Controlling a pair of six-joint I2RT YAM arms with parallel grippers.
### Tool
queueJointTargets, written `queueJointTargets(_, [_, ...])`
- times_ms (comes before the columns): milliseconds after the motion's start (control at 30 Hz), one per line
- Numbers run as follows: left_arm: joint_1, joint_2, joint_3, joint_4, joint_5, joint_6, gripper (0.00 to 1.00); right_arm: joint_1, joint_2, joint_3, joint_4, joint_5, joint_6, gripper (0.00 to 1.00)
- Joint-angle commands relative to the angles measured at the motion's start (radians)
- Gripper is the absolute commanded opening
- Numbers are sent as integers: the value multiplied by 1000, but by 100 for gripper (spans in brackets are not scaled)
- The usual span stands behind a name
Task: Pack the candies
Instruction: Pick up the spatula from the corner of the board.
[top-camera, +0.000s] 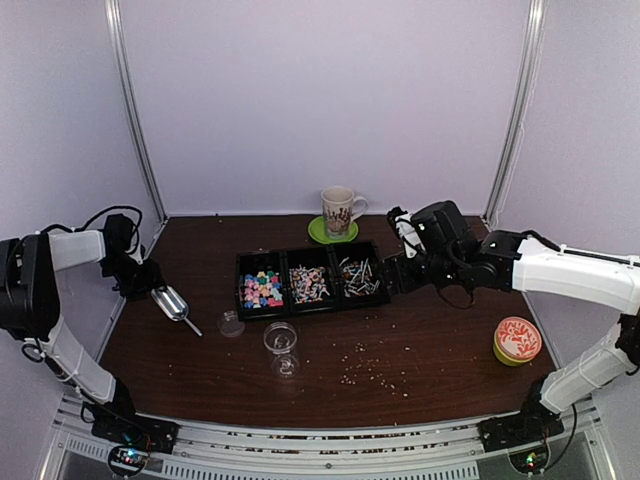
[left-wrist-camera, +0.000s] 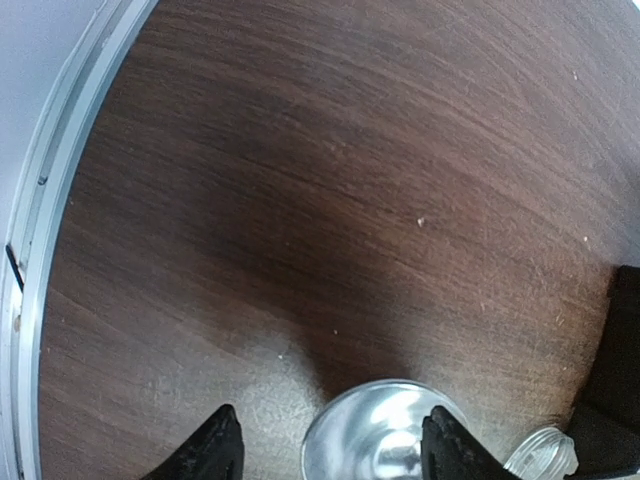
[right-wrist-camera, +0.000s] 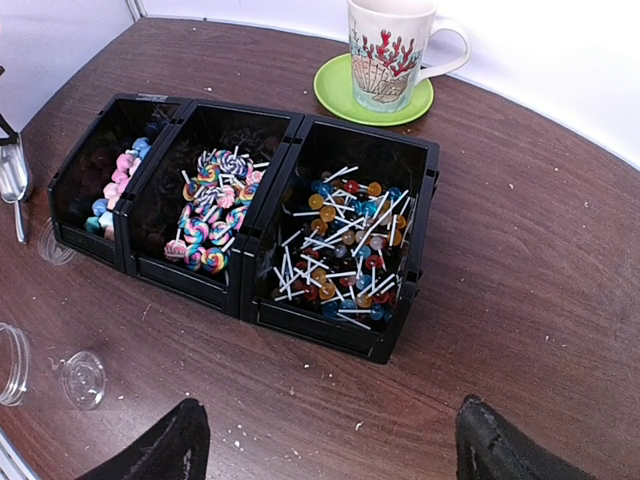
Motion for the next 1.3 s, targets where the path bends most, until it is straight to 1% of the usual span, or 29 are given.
queueJointTargets(0, [20, 14, 16, 52, 56, -6, 58, 7, -20, -8, 16, 4, 0, 85])
queueJointTargets(133, [30, 24, 6, 76, 84, -1, 48, 7, -19, -7, 16, 6, 0, 85])
queueJointTargets(300, [33, 47, 8, 79, 109, 4, 45, 7, -18, -3, 8, 10, -2, 85])
queueJointTargets(367, [36, 54, 8, 80, 120, 4, 40, 7, -21, -2, 5, 13, -2, 85])
queueJointTargets(433, [36, 56, 6, 82, 124, 3, 39, 7, -23, -2, 4, 15, -3, 85])
queueJointTargets(567, [37, 53, 1, 90, 134, 2, 28, 7, -18, 2, 4, 17, -2, 86])
queueJointTargets(600, [37, 53, -1, 94, 136, 1, 22, 7, -15, 4, 3, 16, -2, 86])
queueJointTargets(667, [36, 53, -2, 97, 143, -1, 19, 7, -10, 9, 0, 15, 0, 86])
queueJointTargets(733, [37, 53, -5, 101, 149, -2, 13, 7, -4, 16, -5, 15, 0, 86])
queueJointTargets(767, [37, 53, -6, 103, 152, -2, 12, 7, -3, 18, -6, 14, 0, 86])
queueJointTargets(833, [37, 53, -6, 104, 155, -4, 6, 7, -2, 21, -9, 15, -1, 86])
queueJointTargets(900, [36, 53, -6, 104, 159, -3, 5, 7, -2, 25, -11, 15, -1, 86])
queueJointTargets(933, [37, 52, -7, 105, 161, -3, 0, 7, -2, 26, -12, 15, -2, 86])
queueJointTargets(1267, [37, -3, -29, 119, 189, -22, 0, 7, -5, 21, -11, 3, -7, 86])
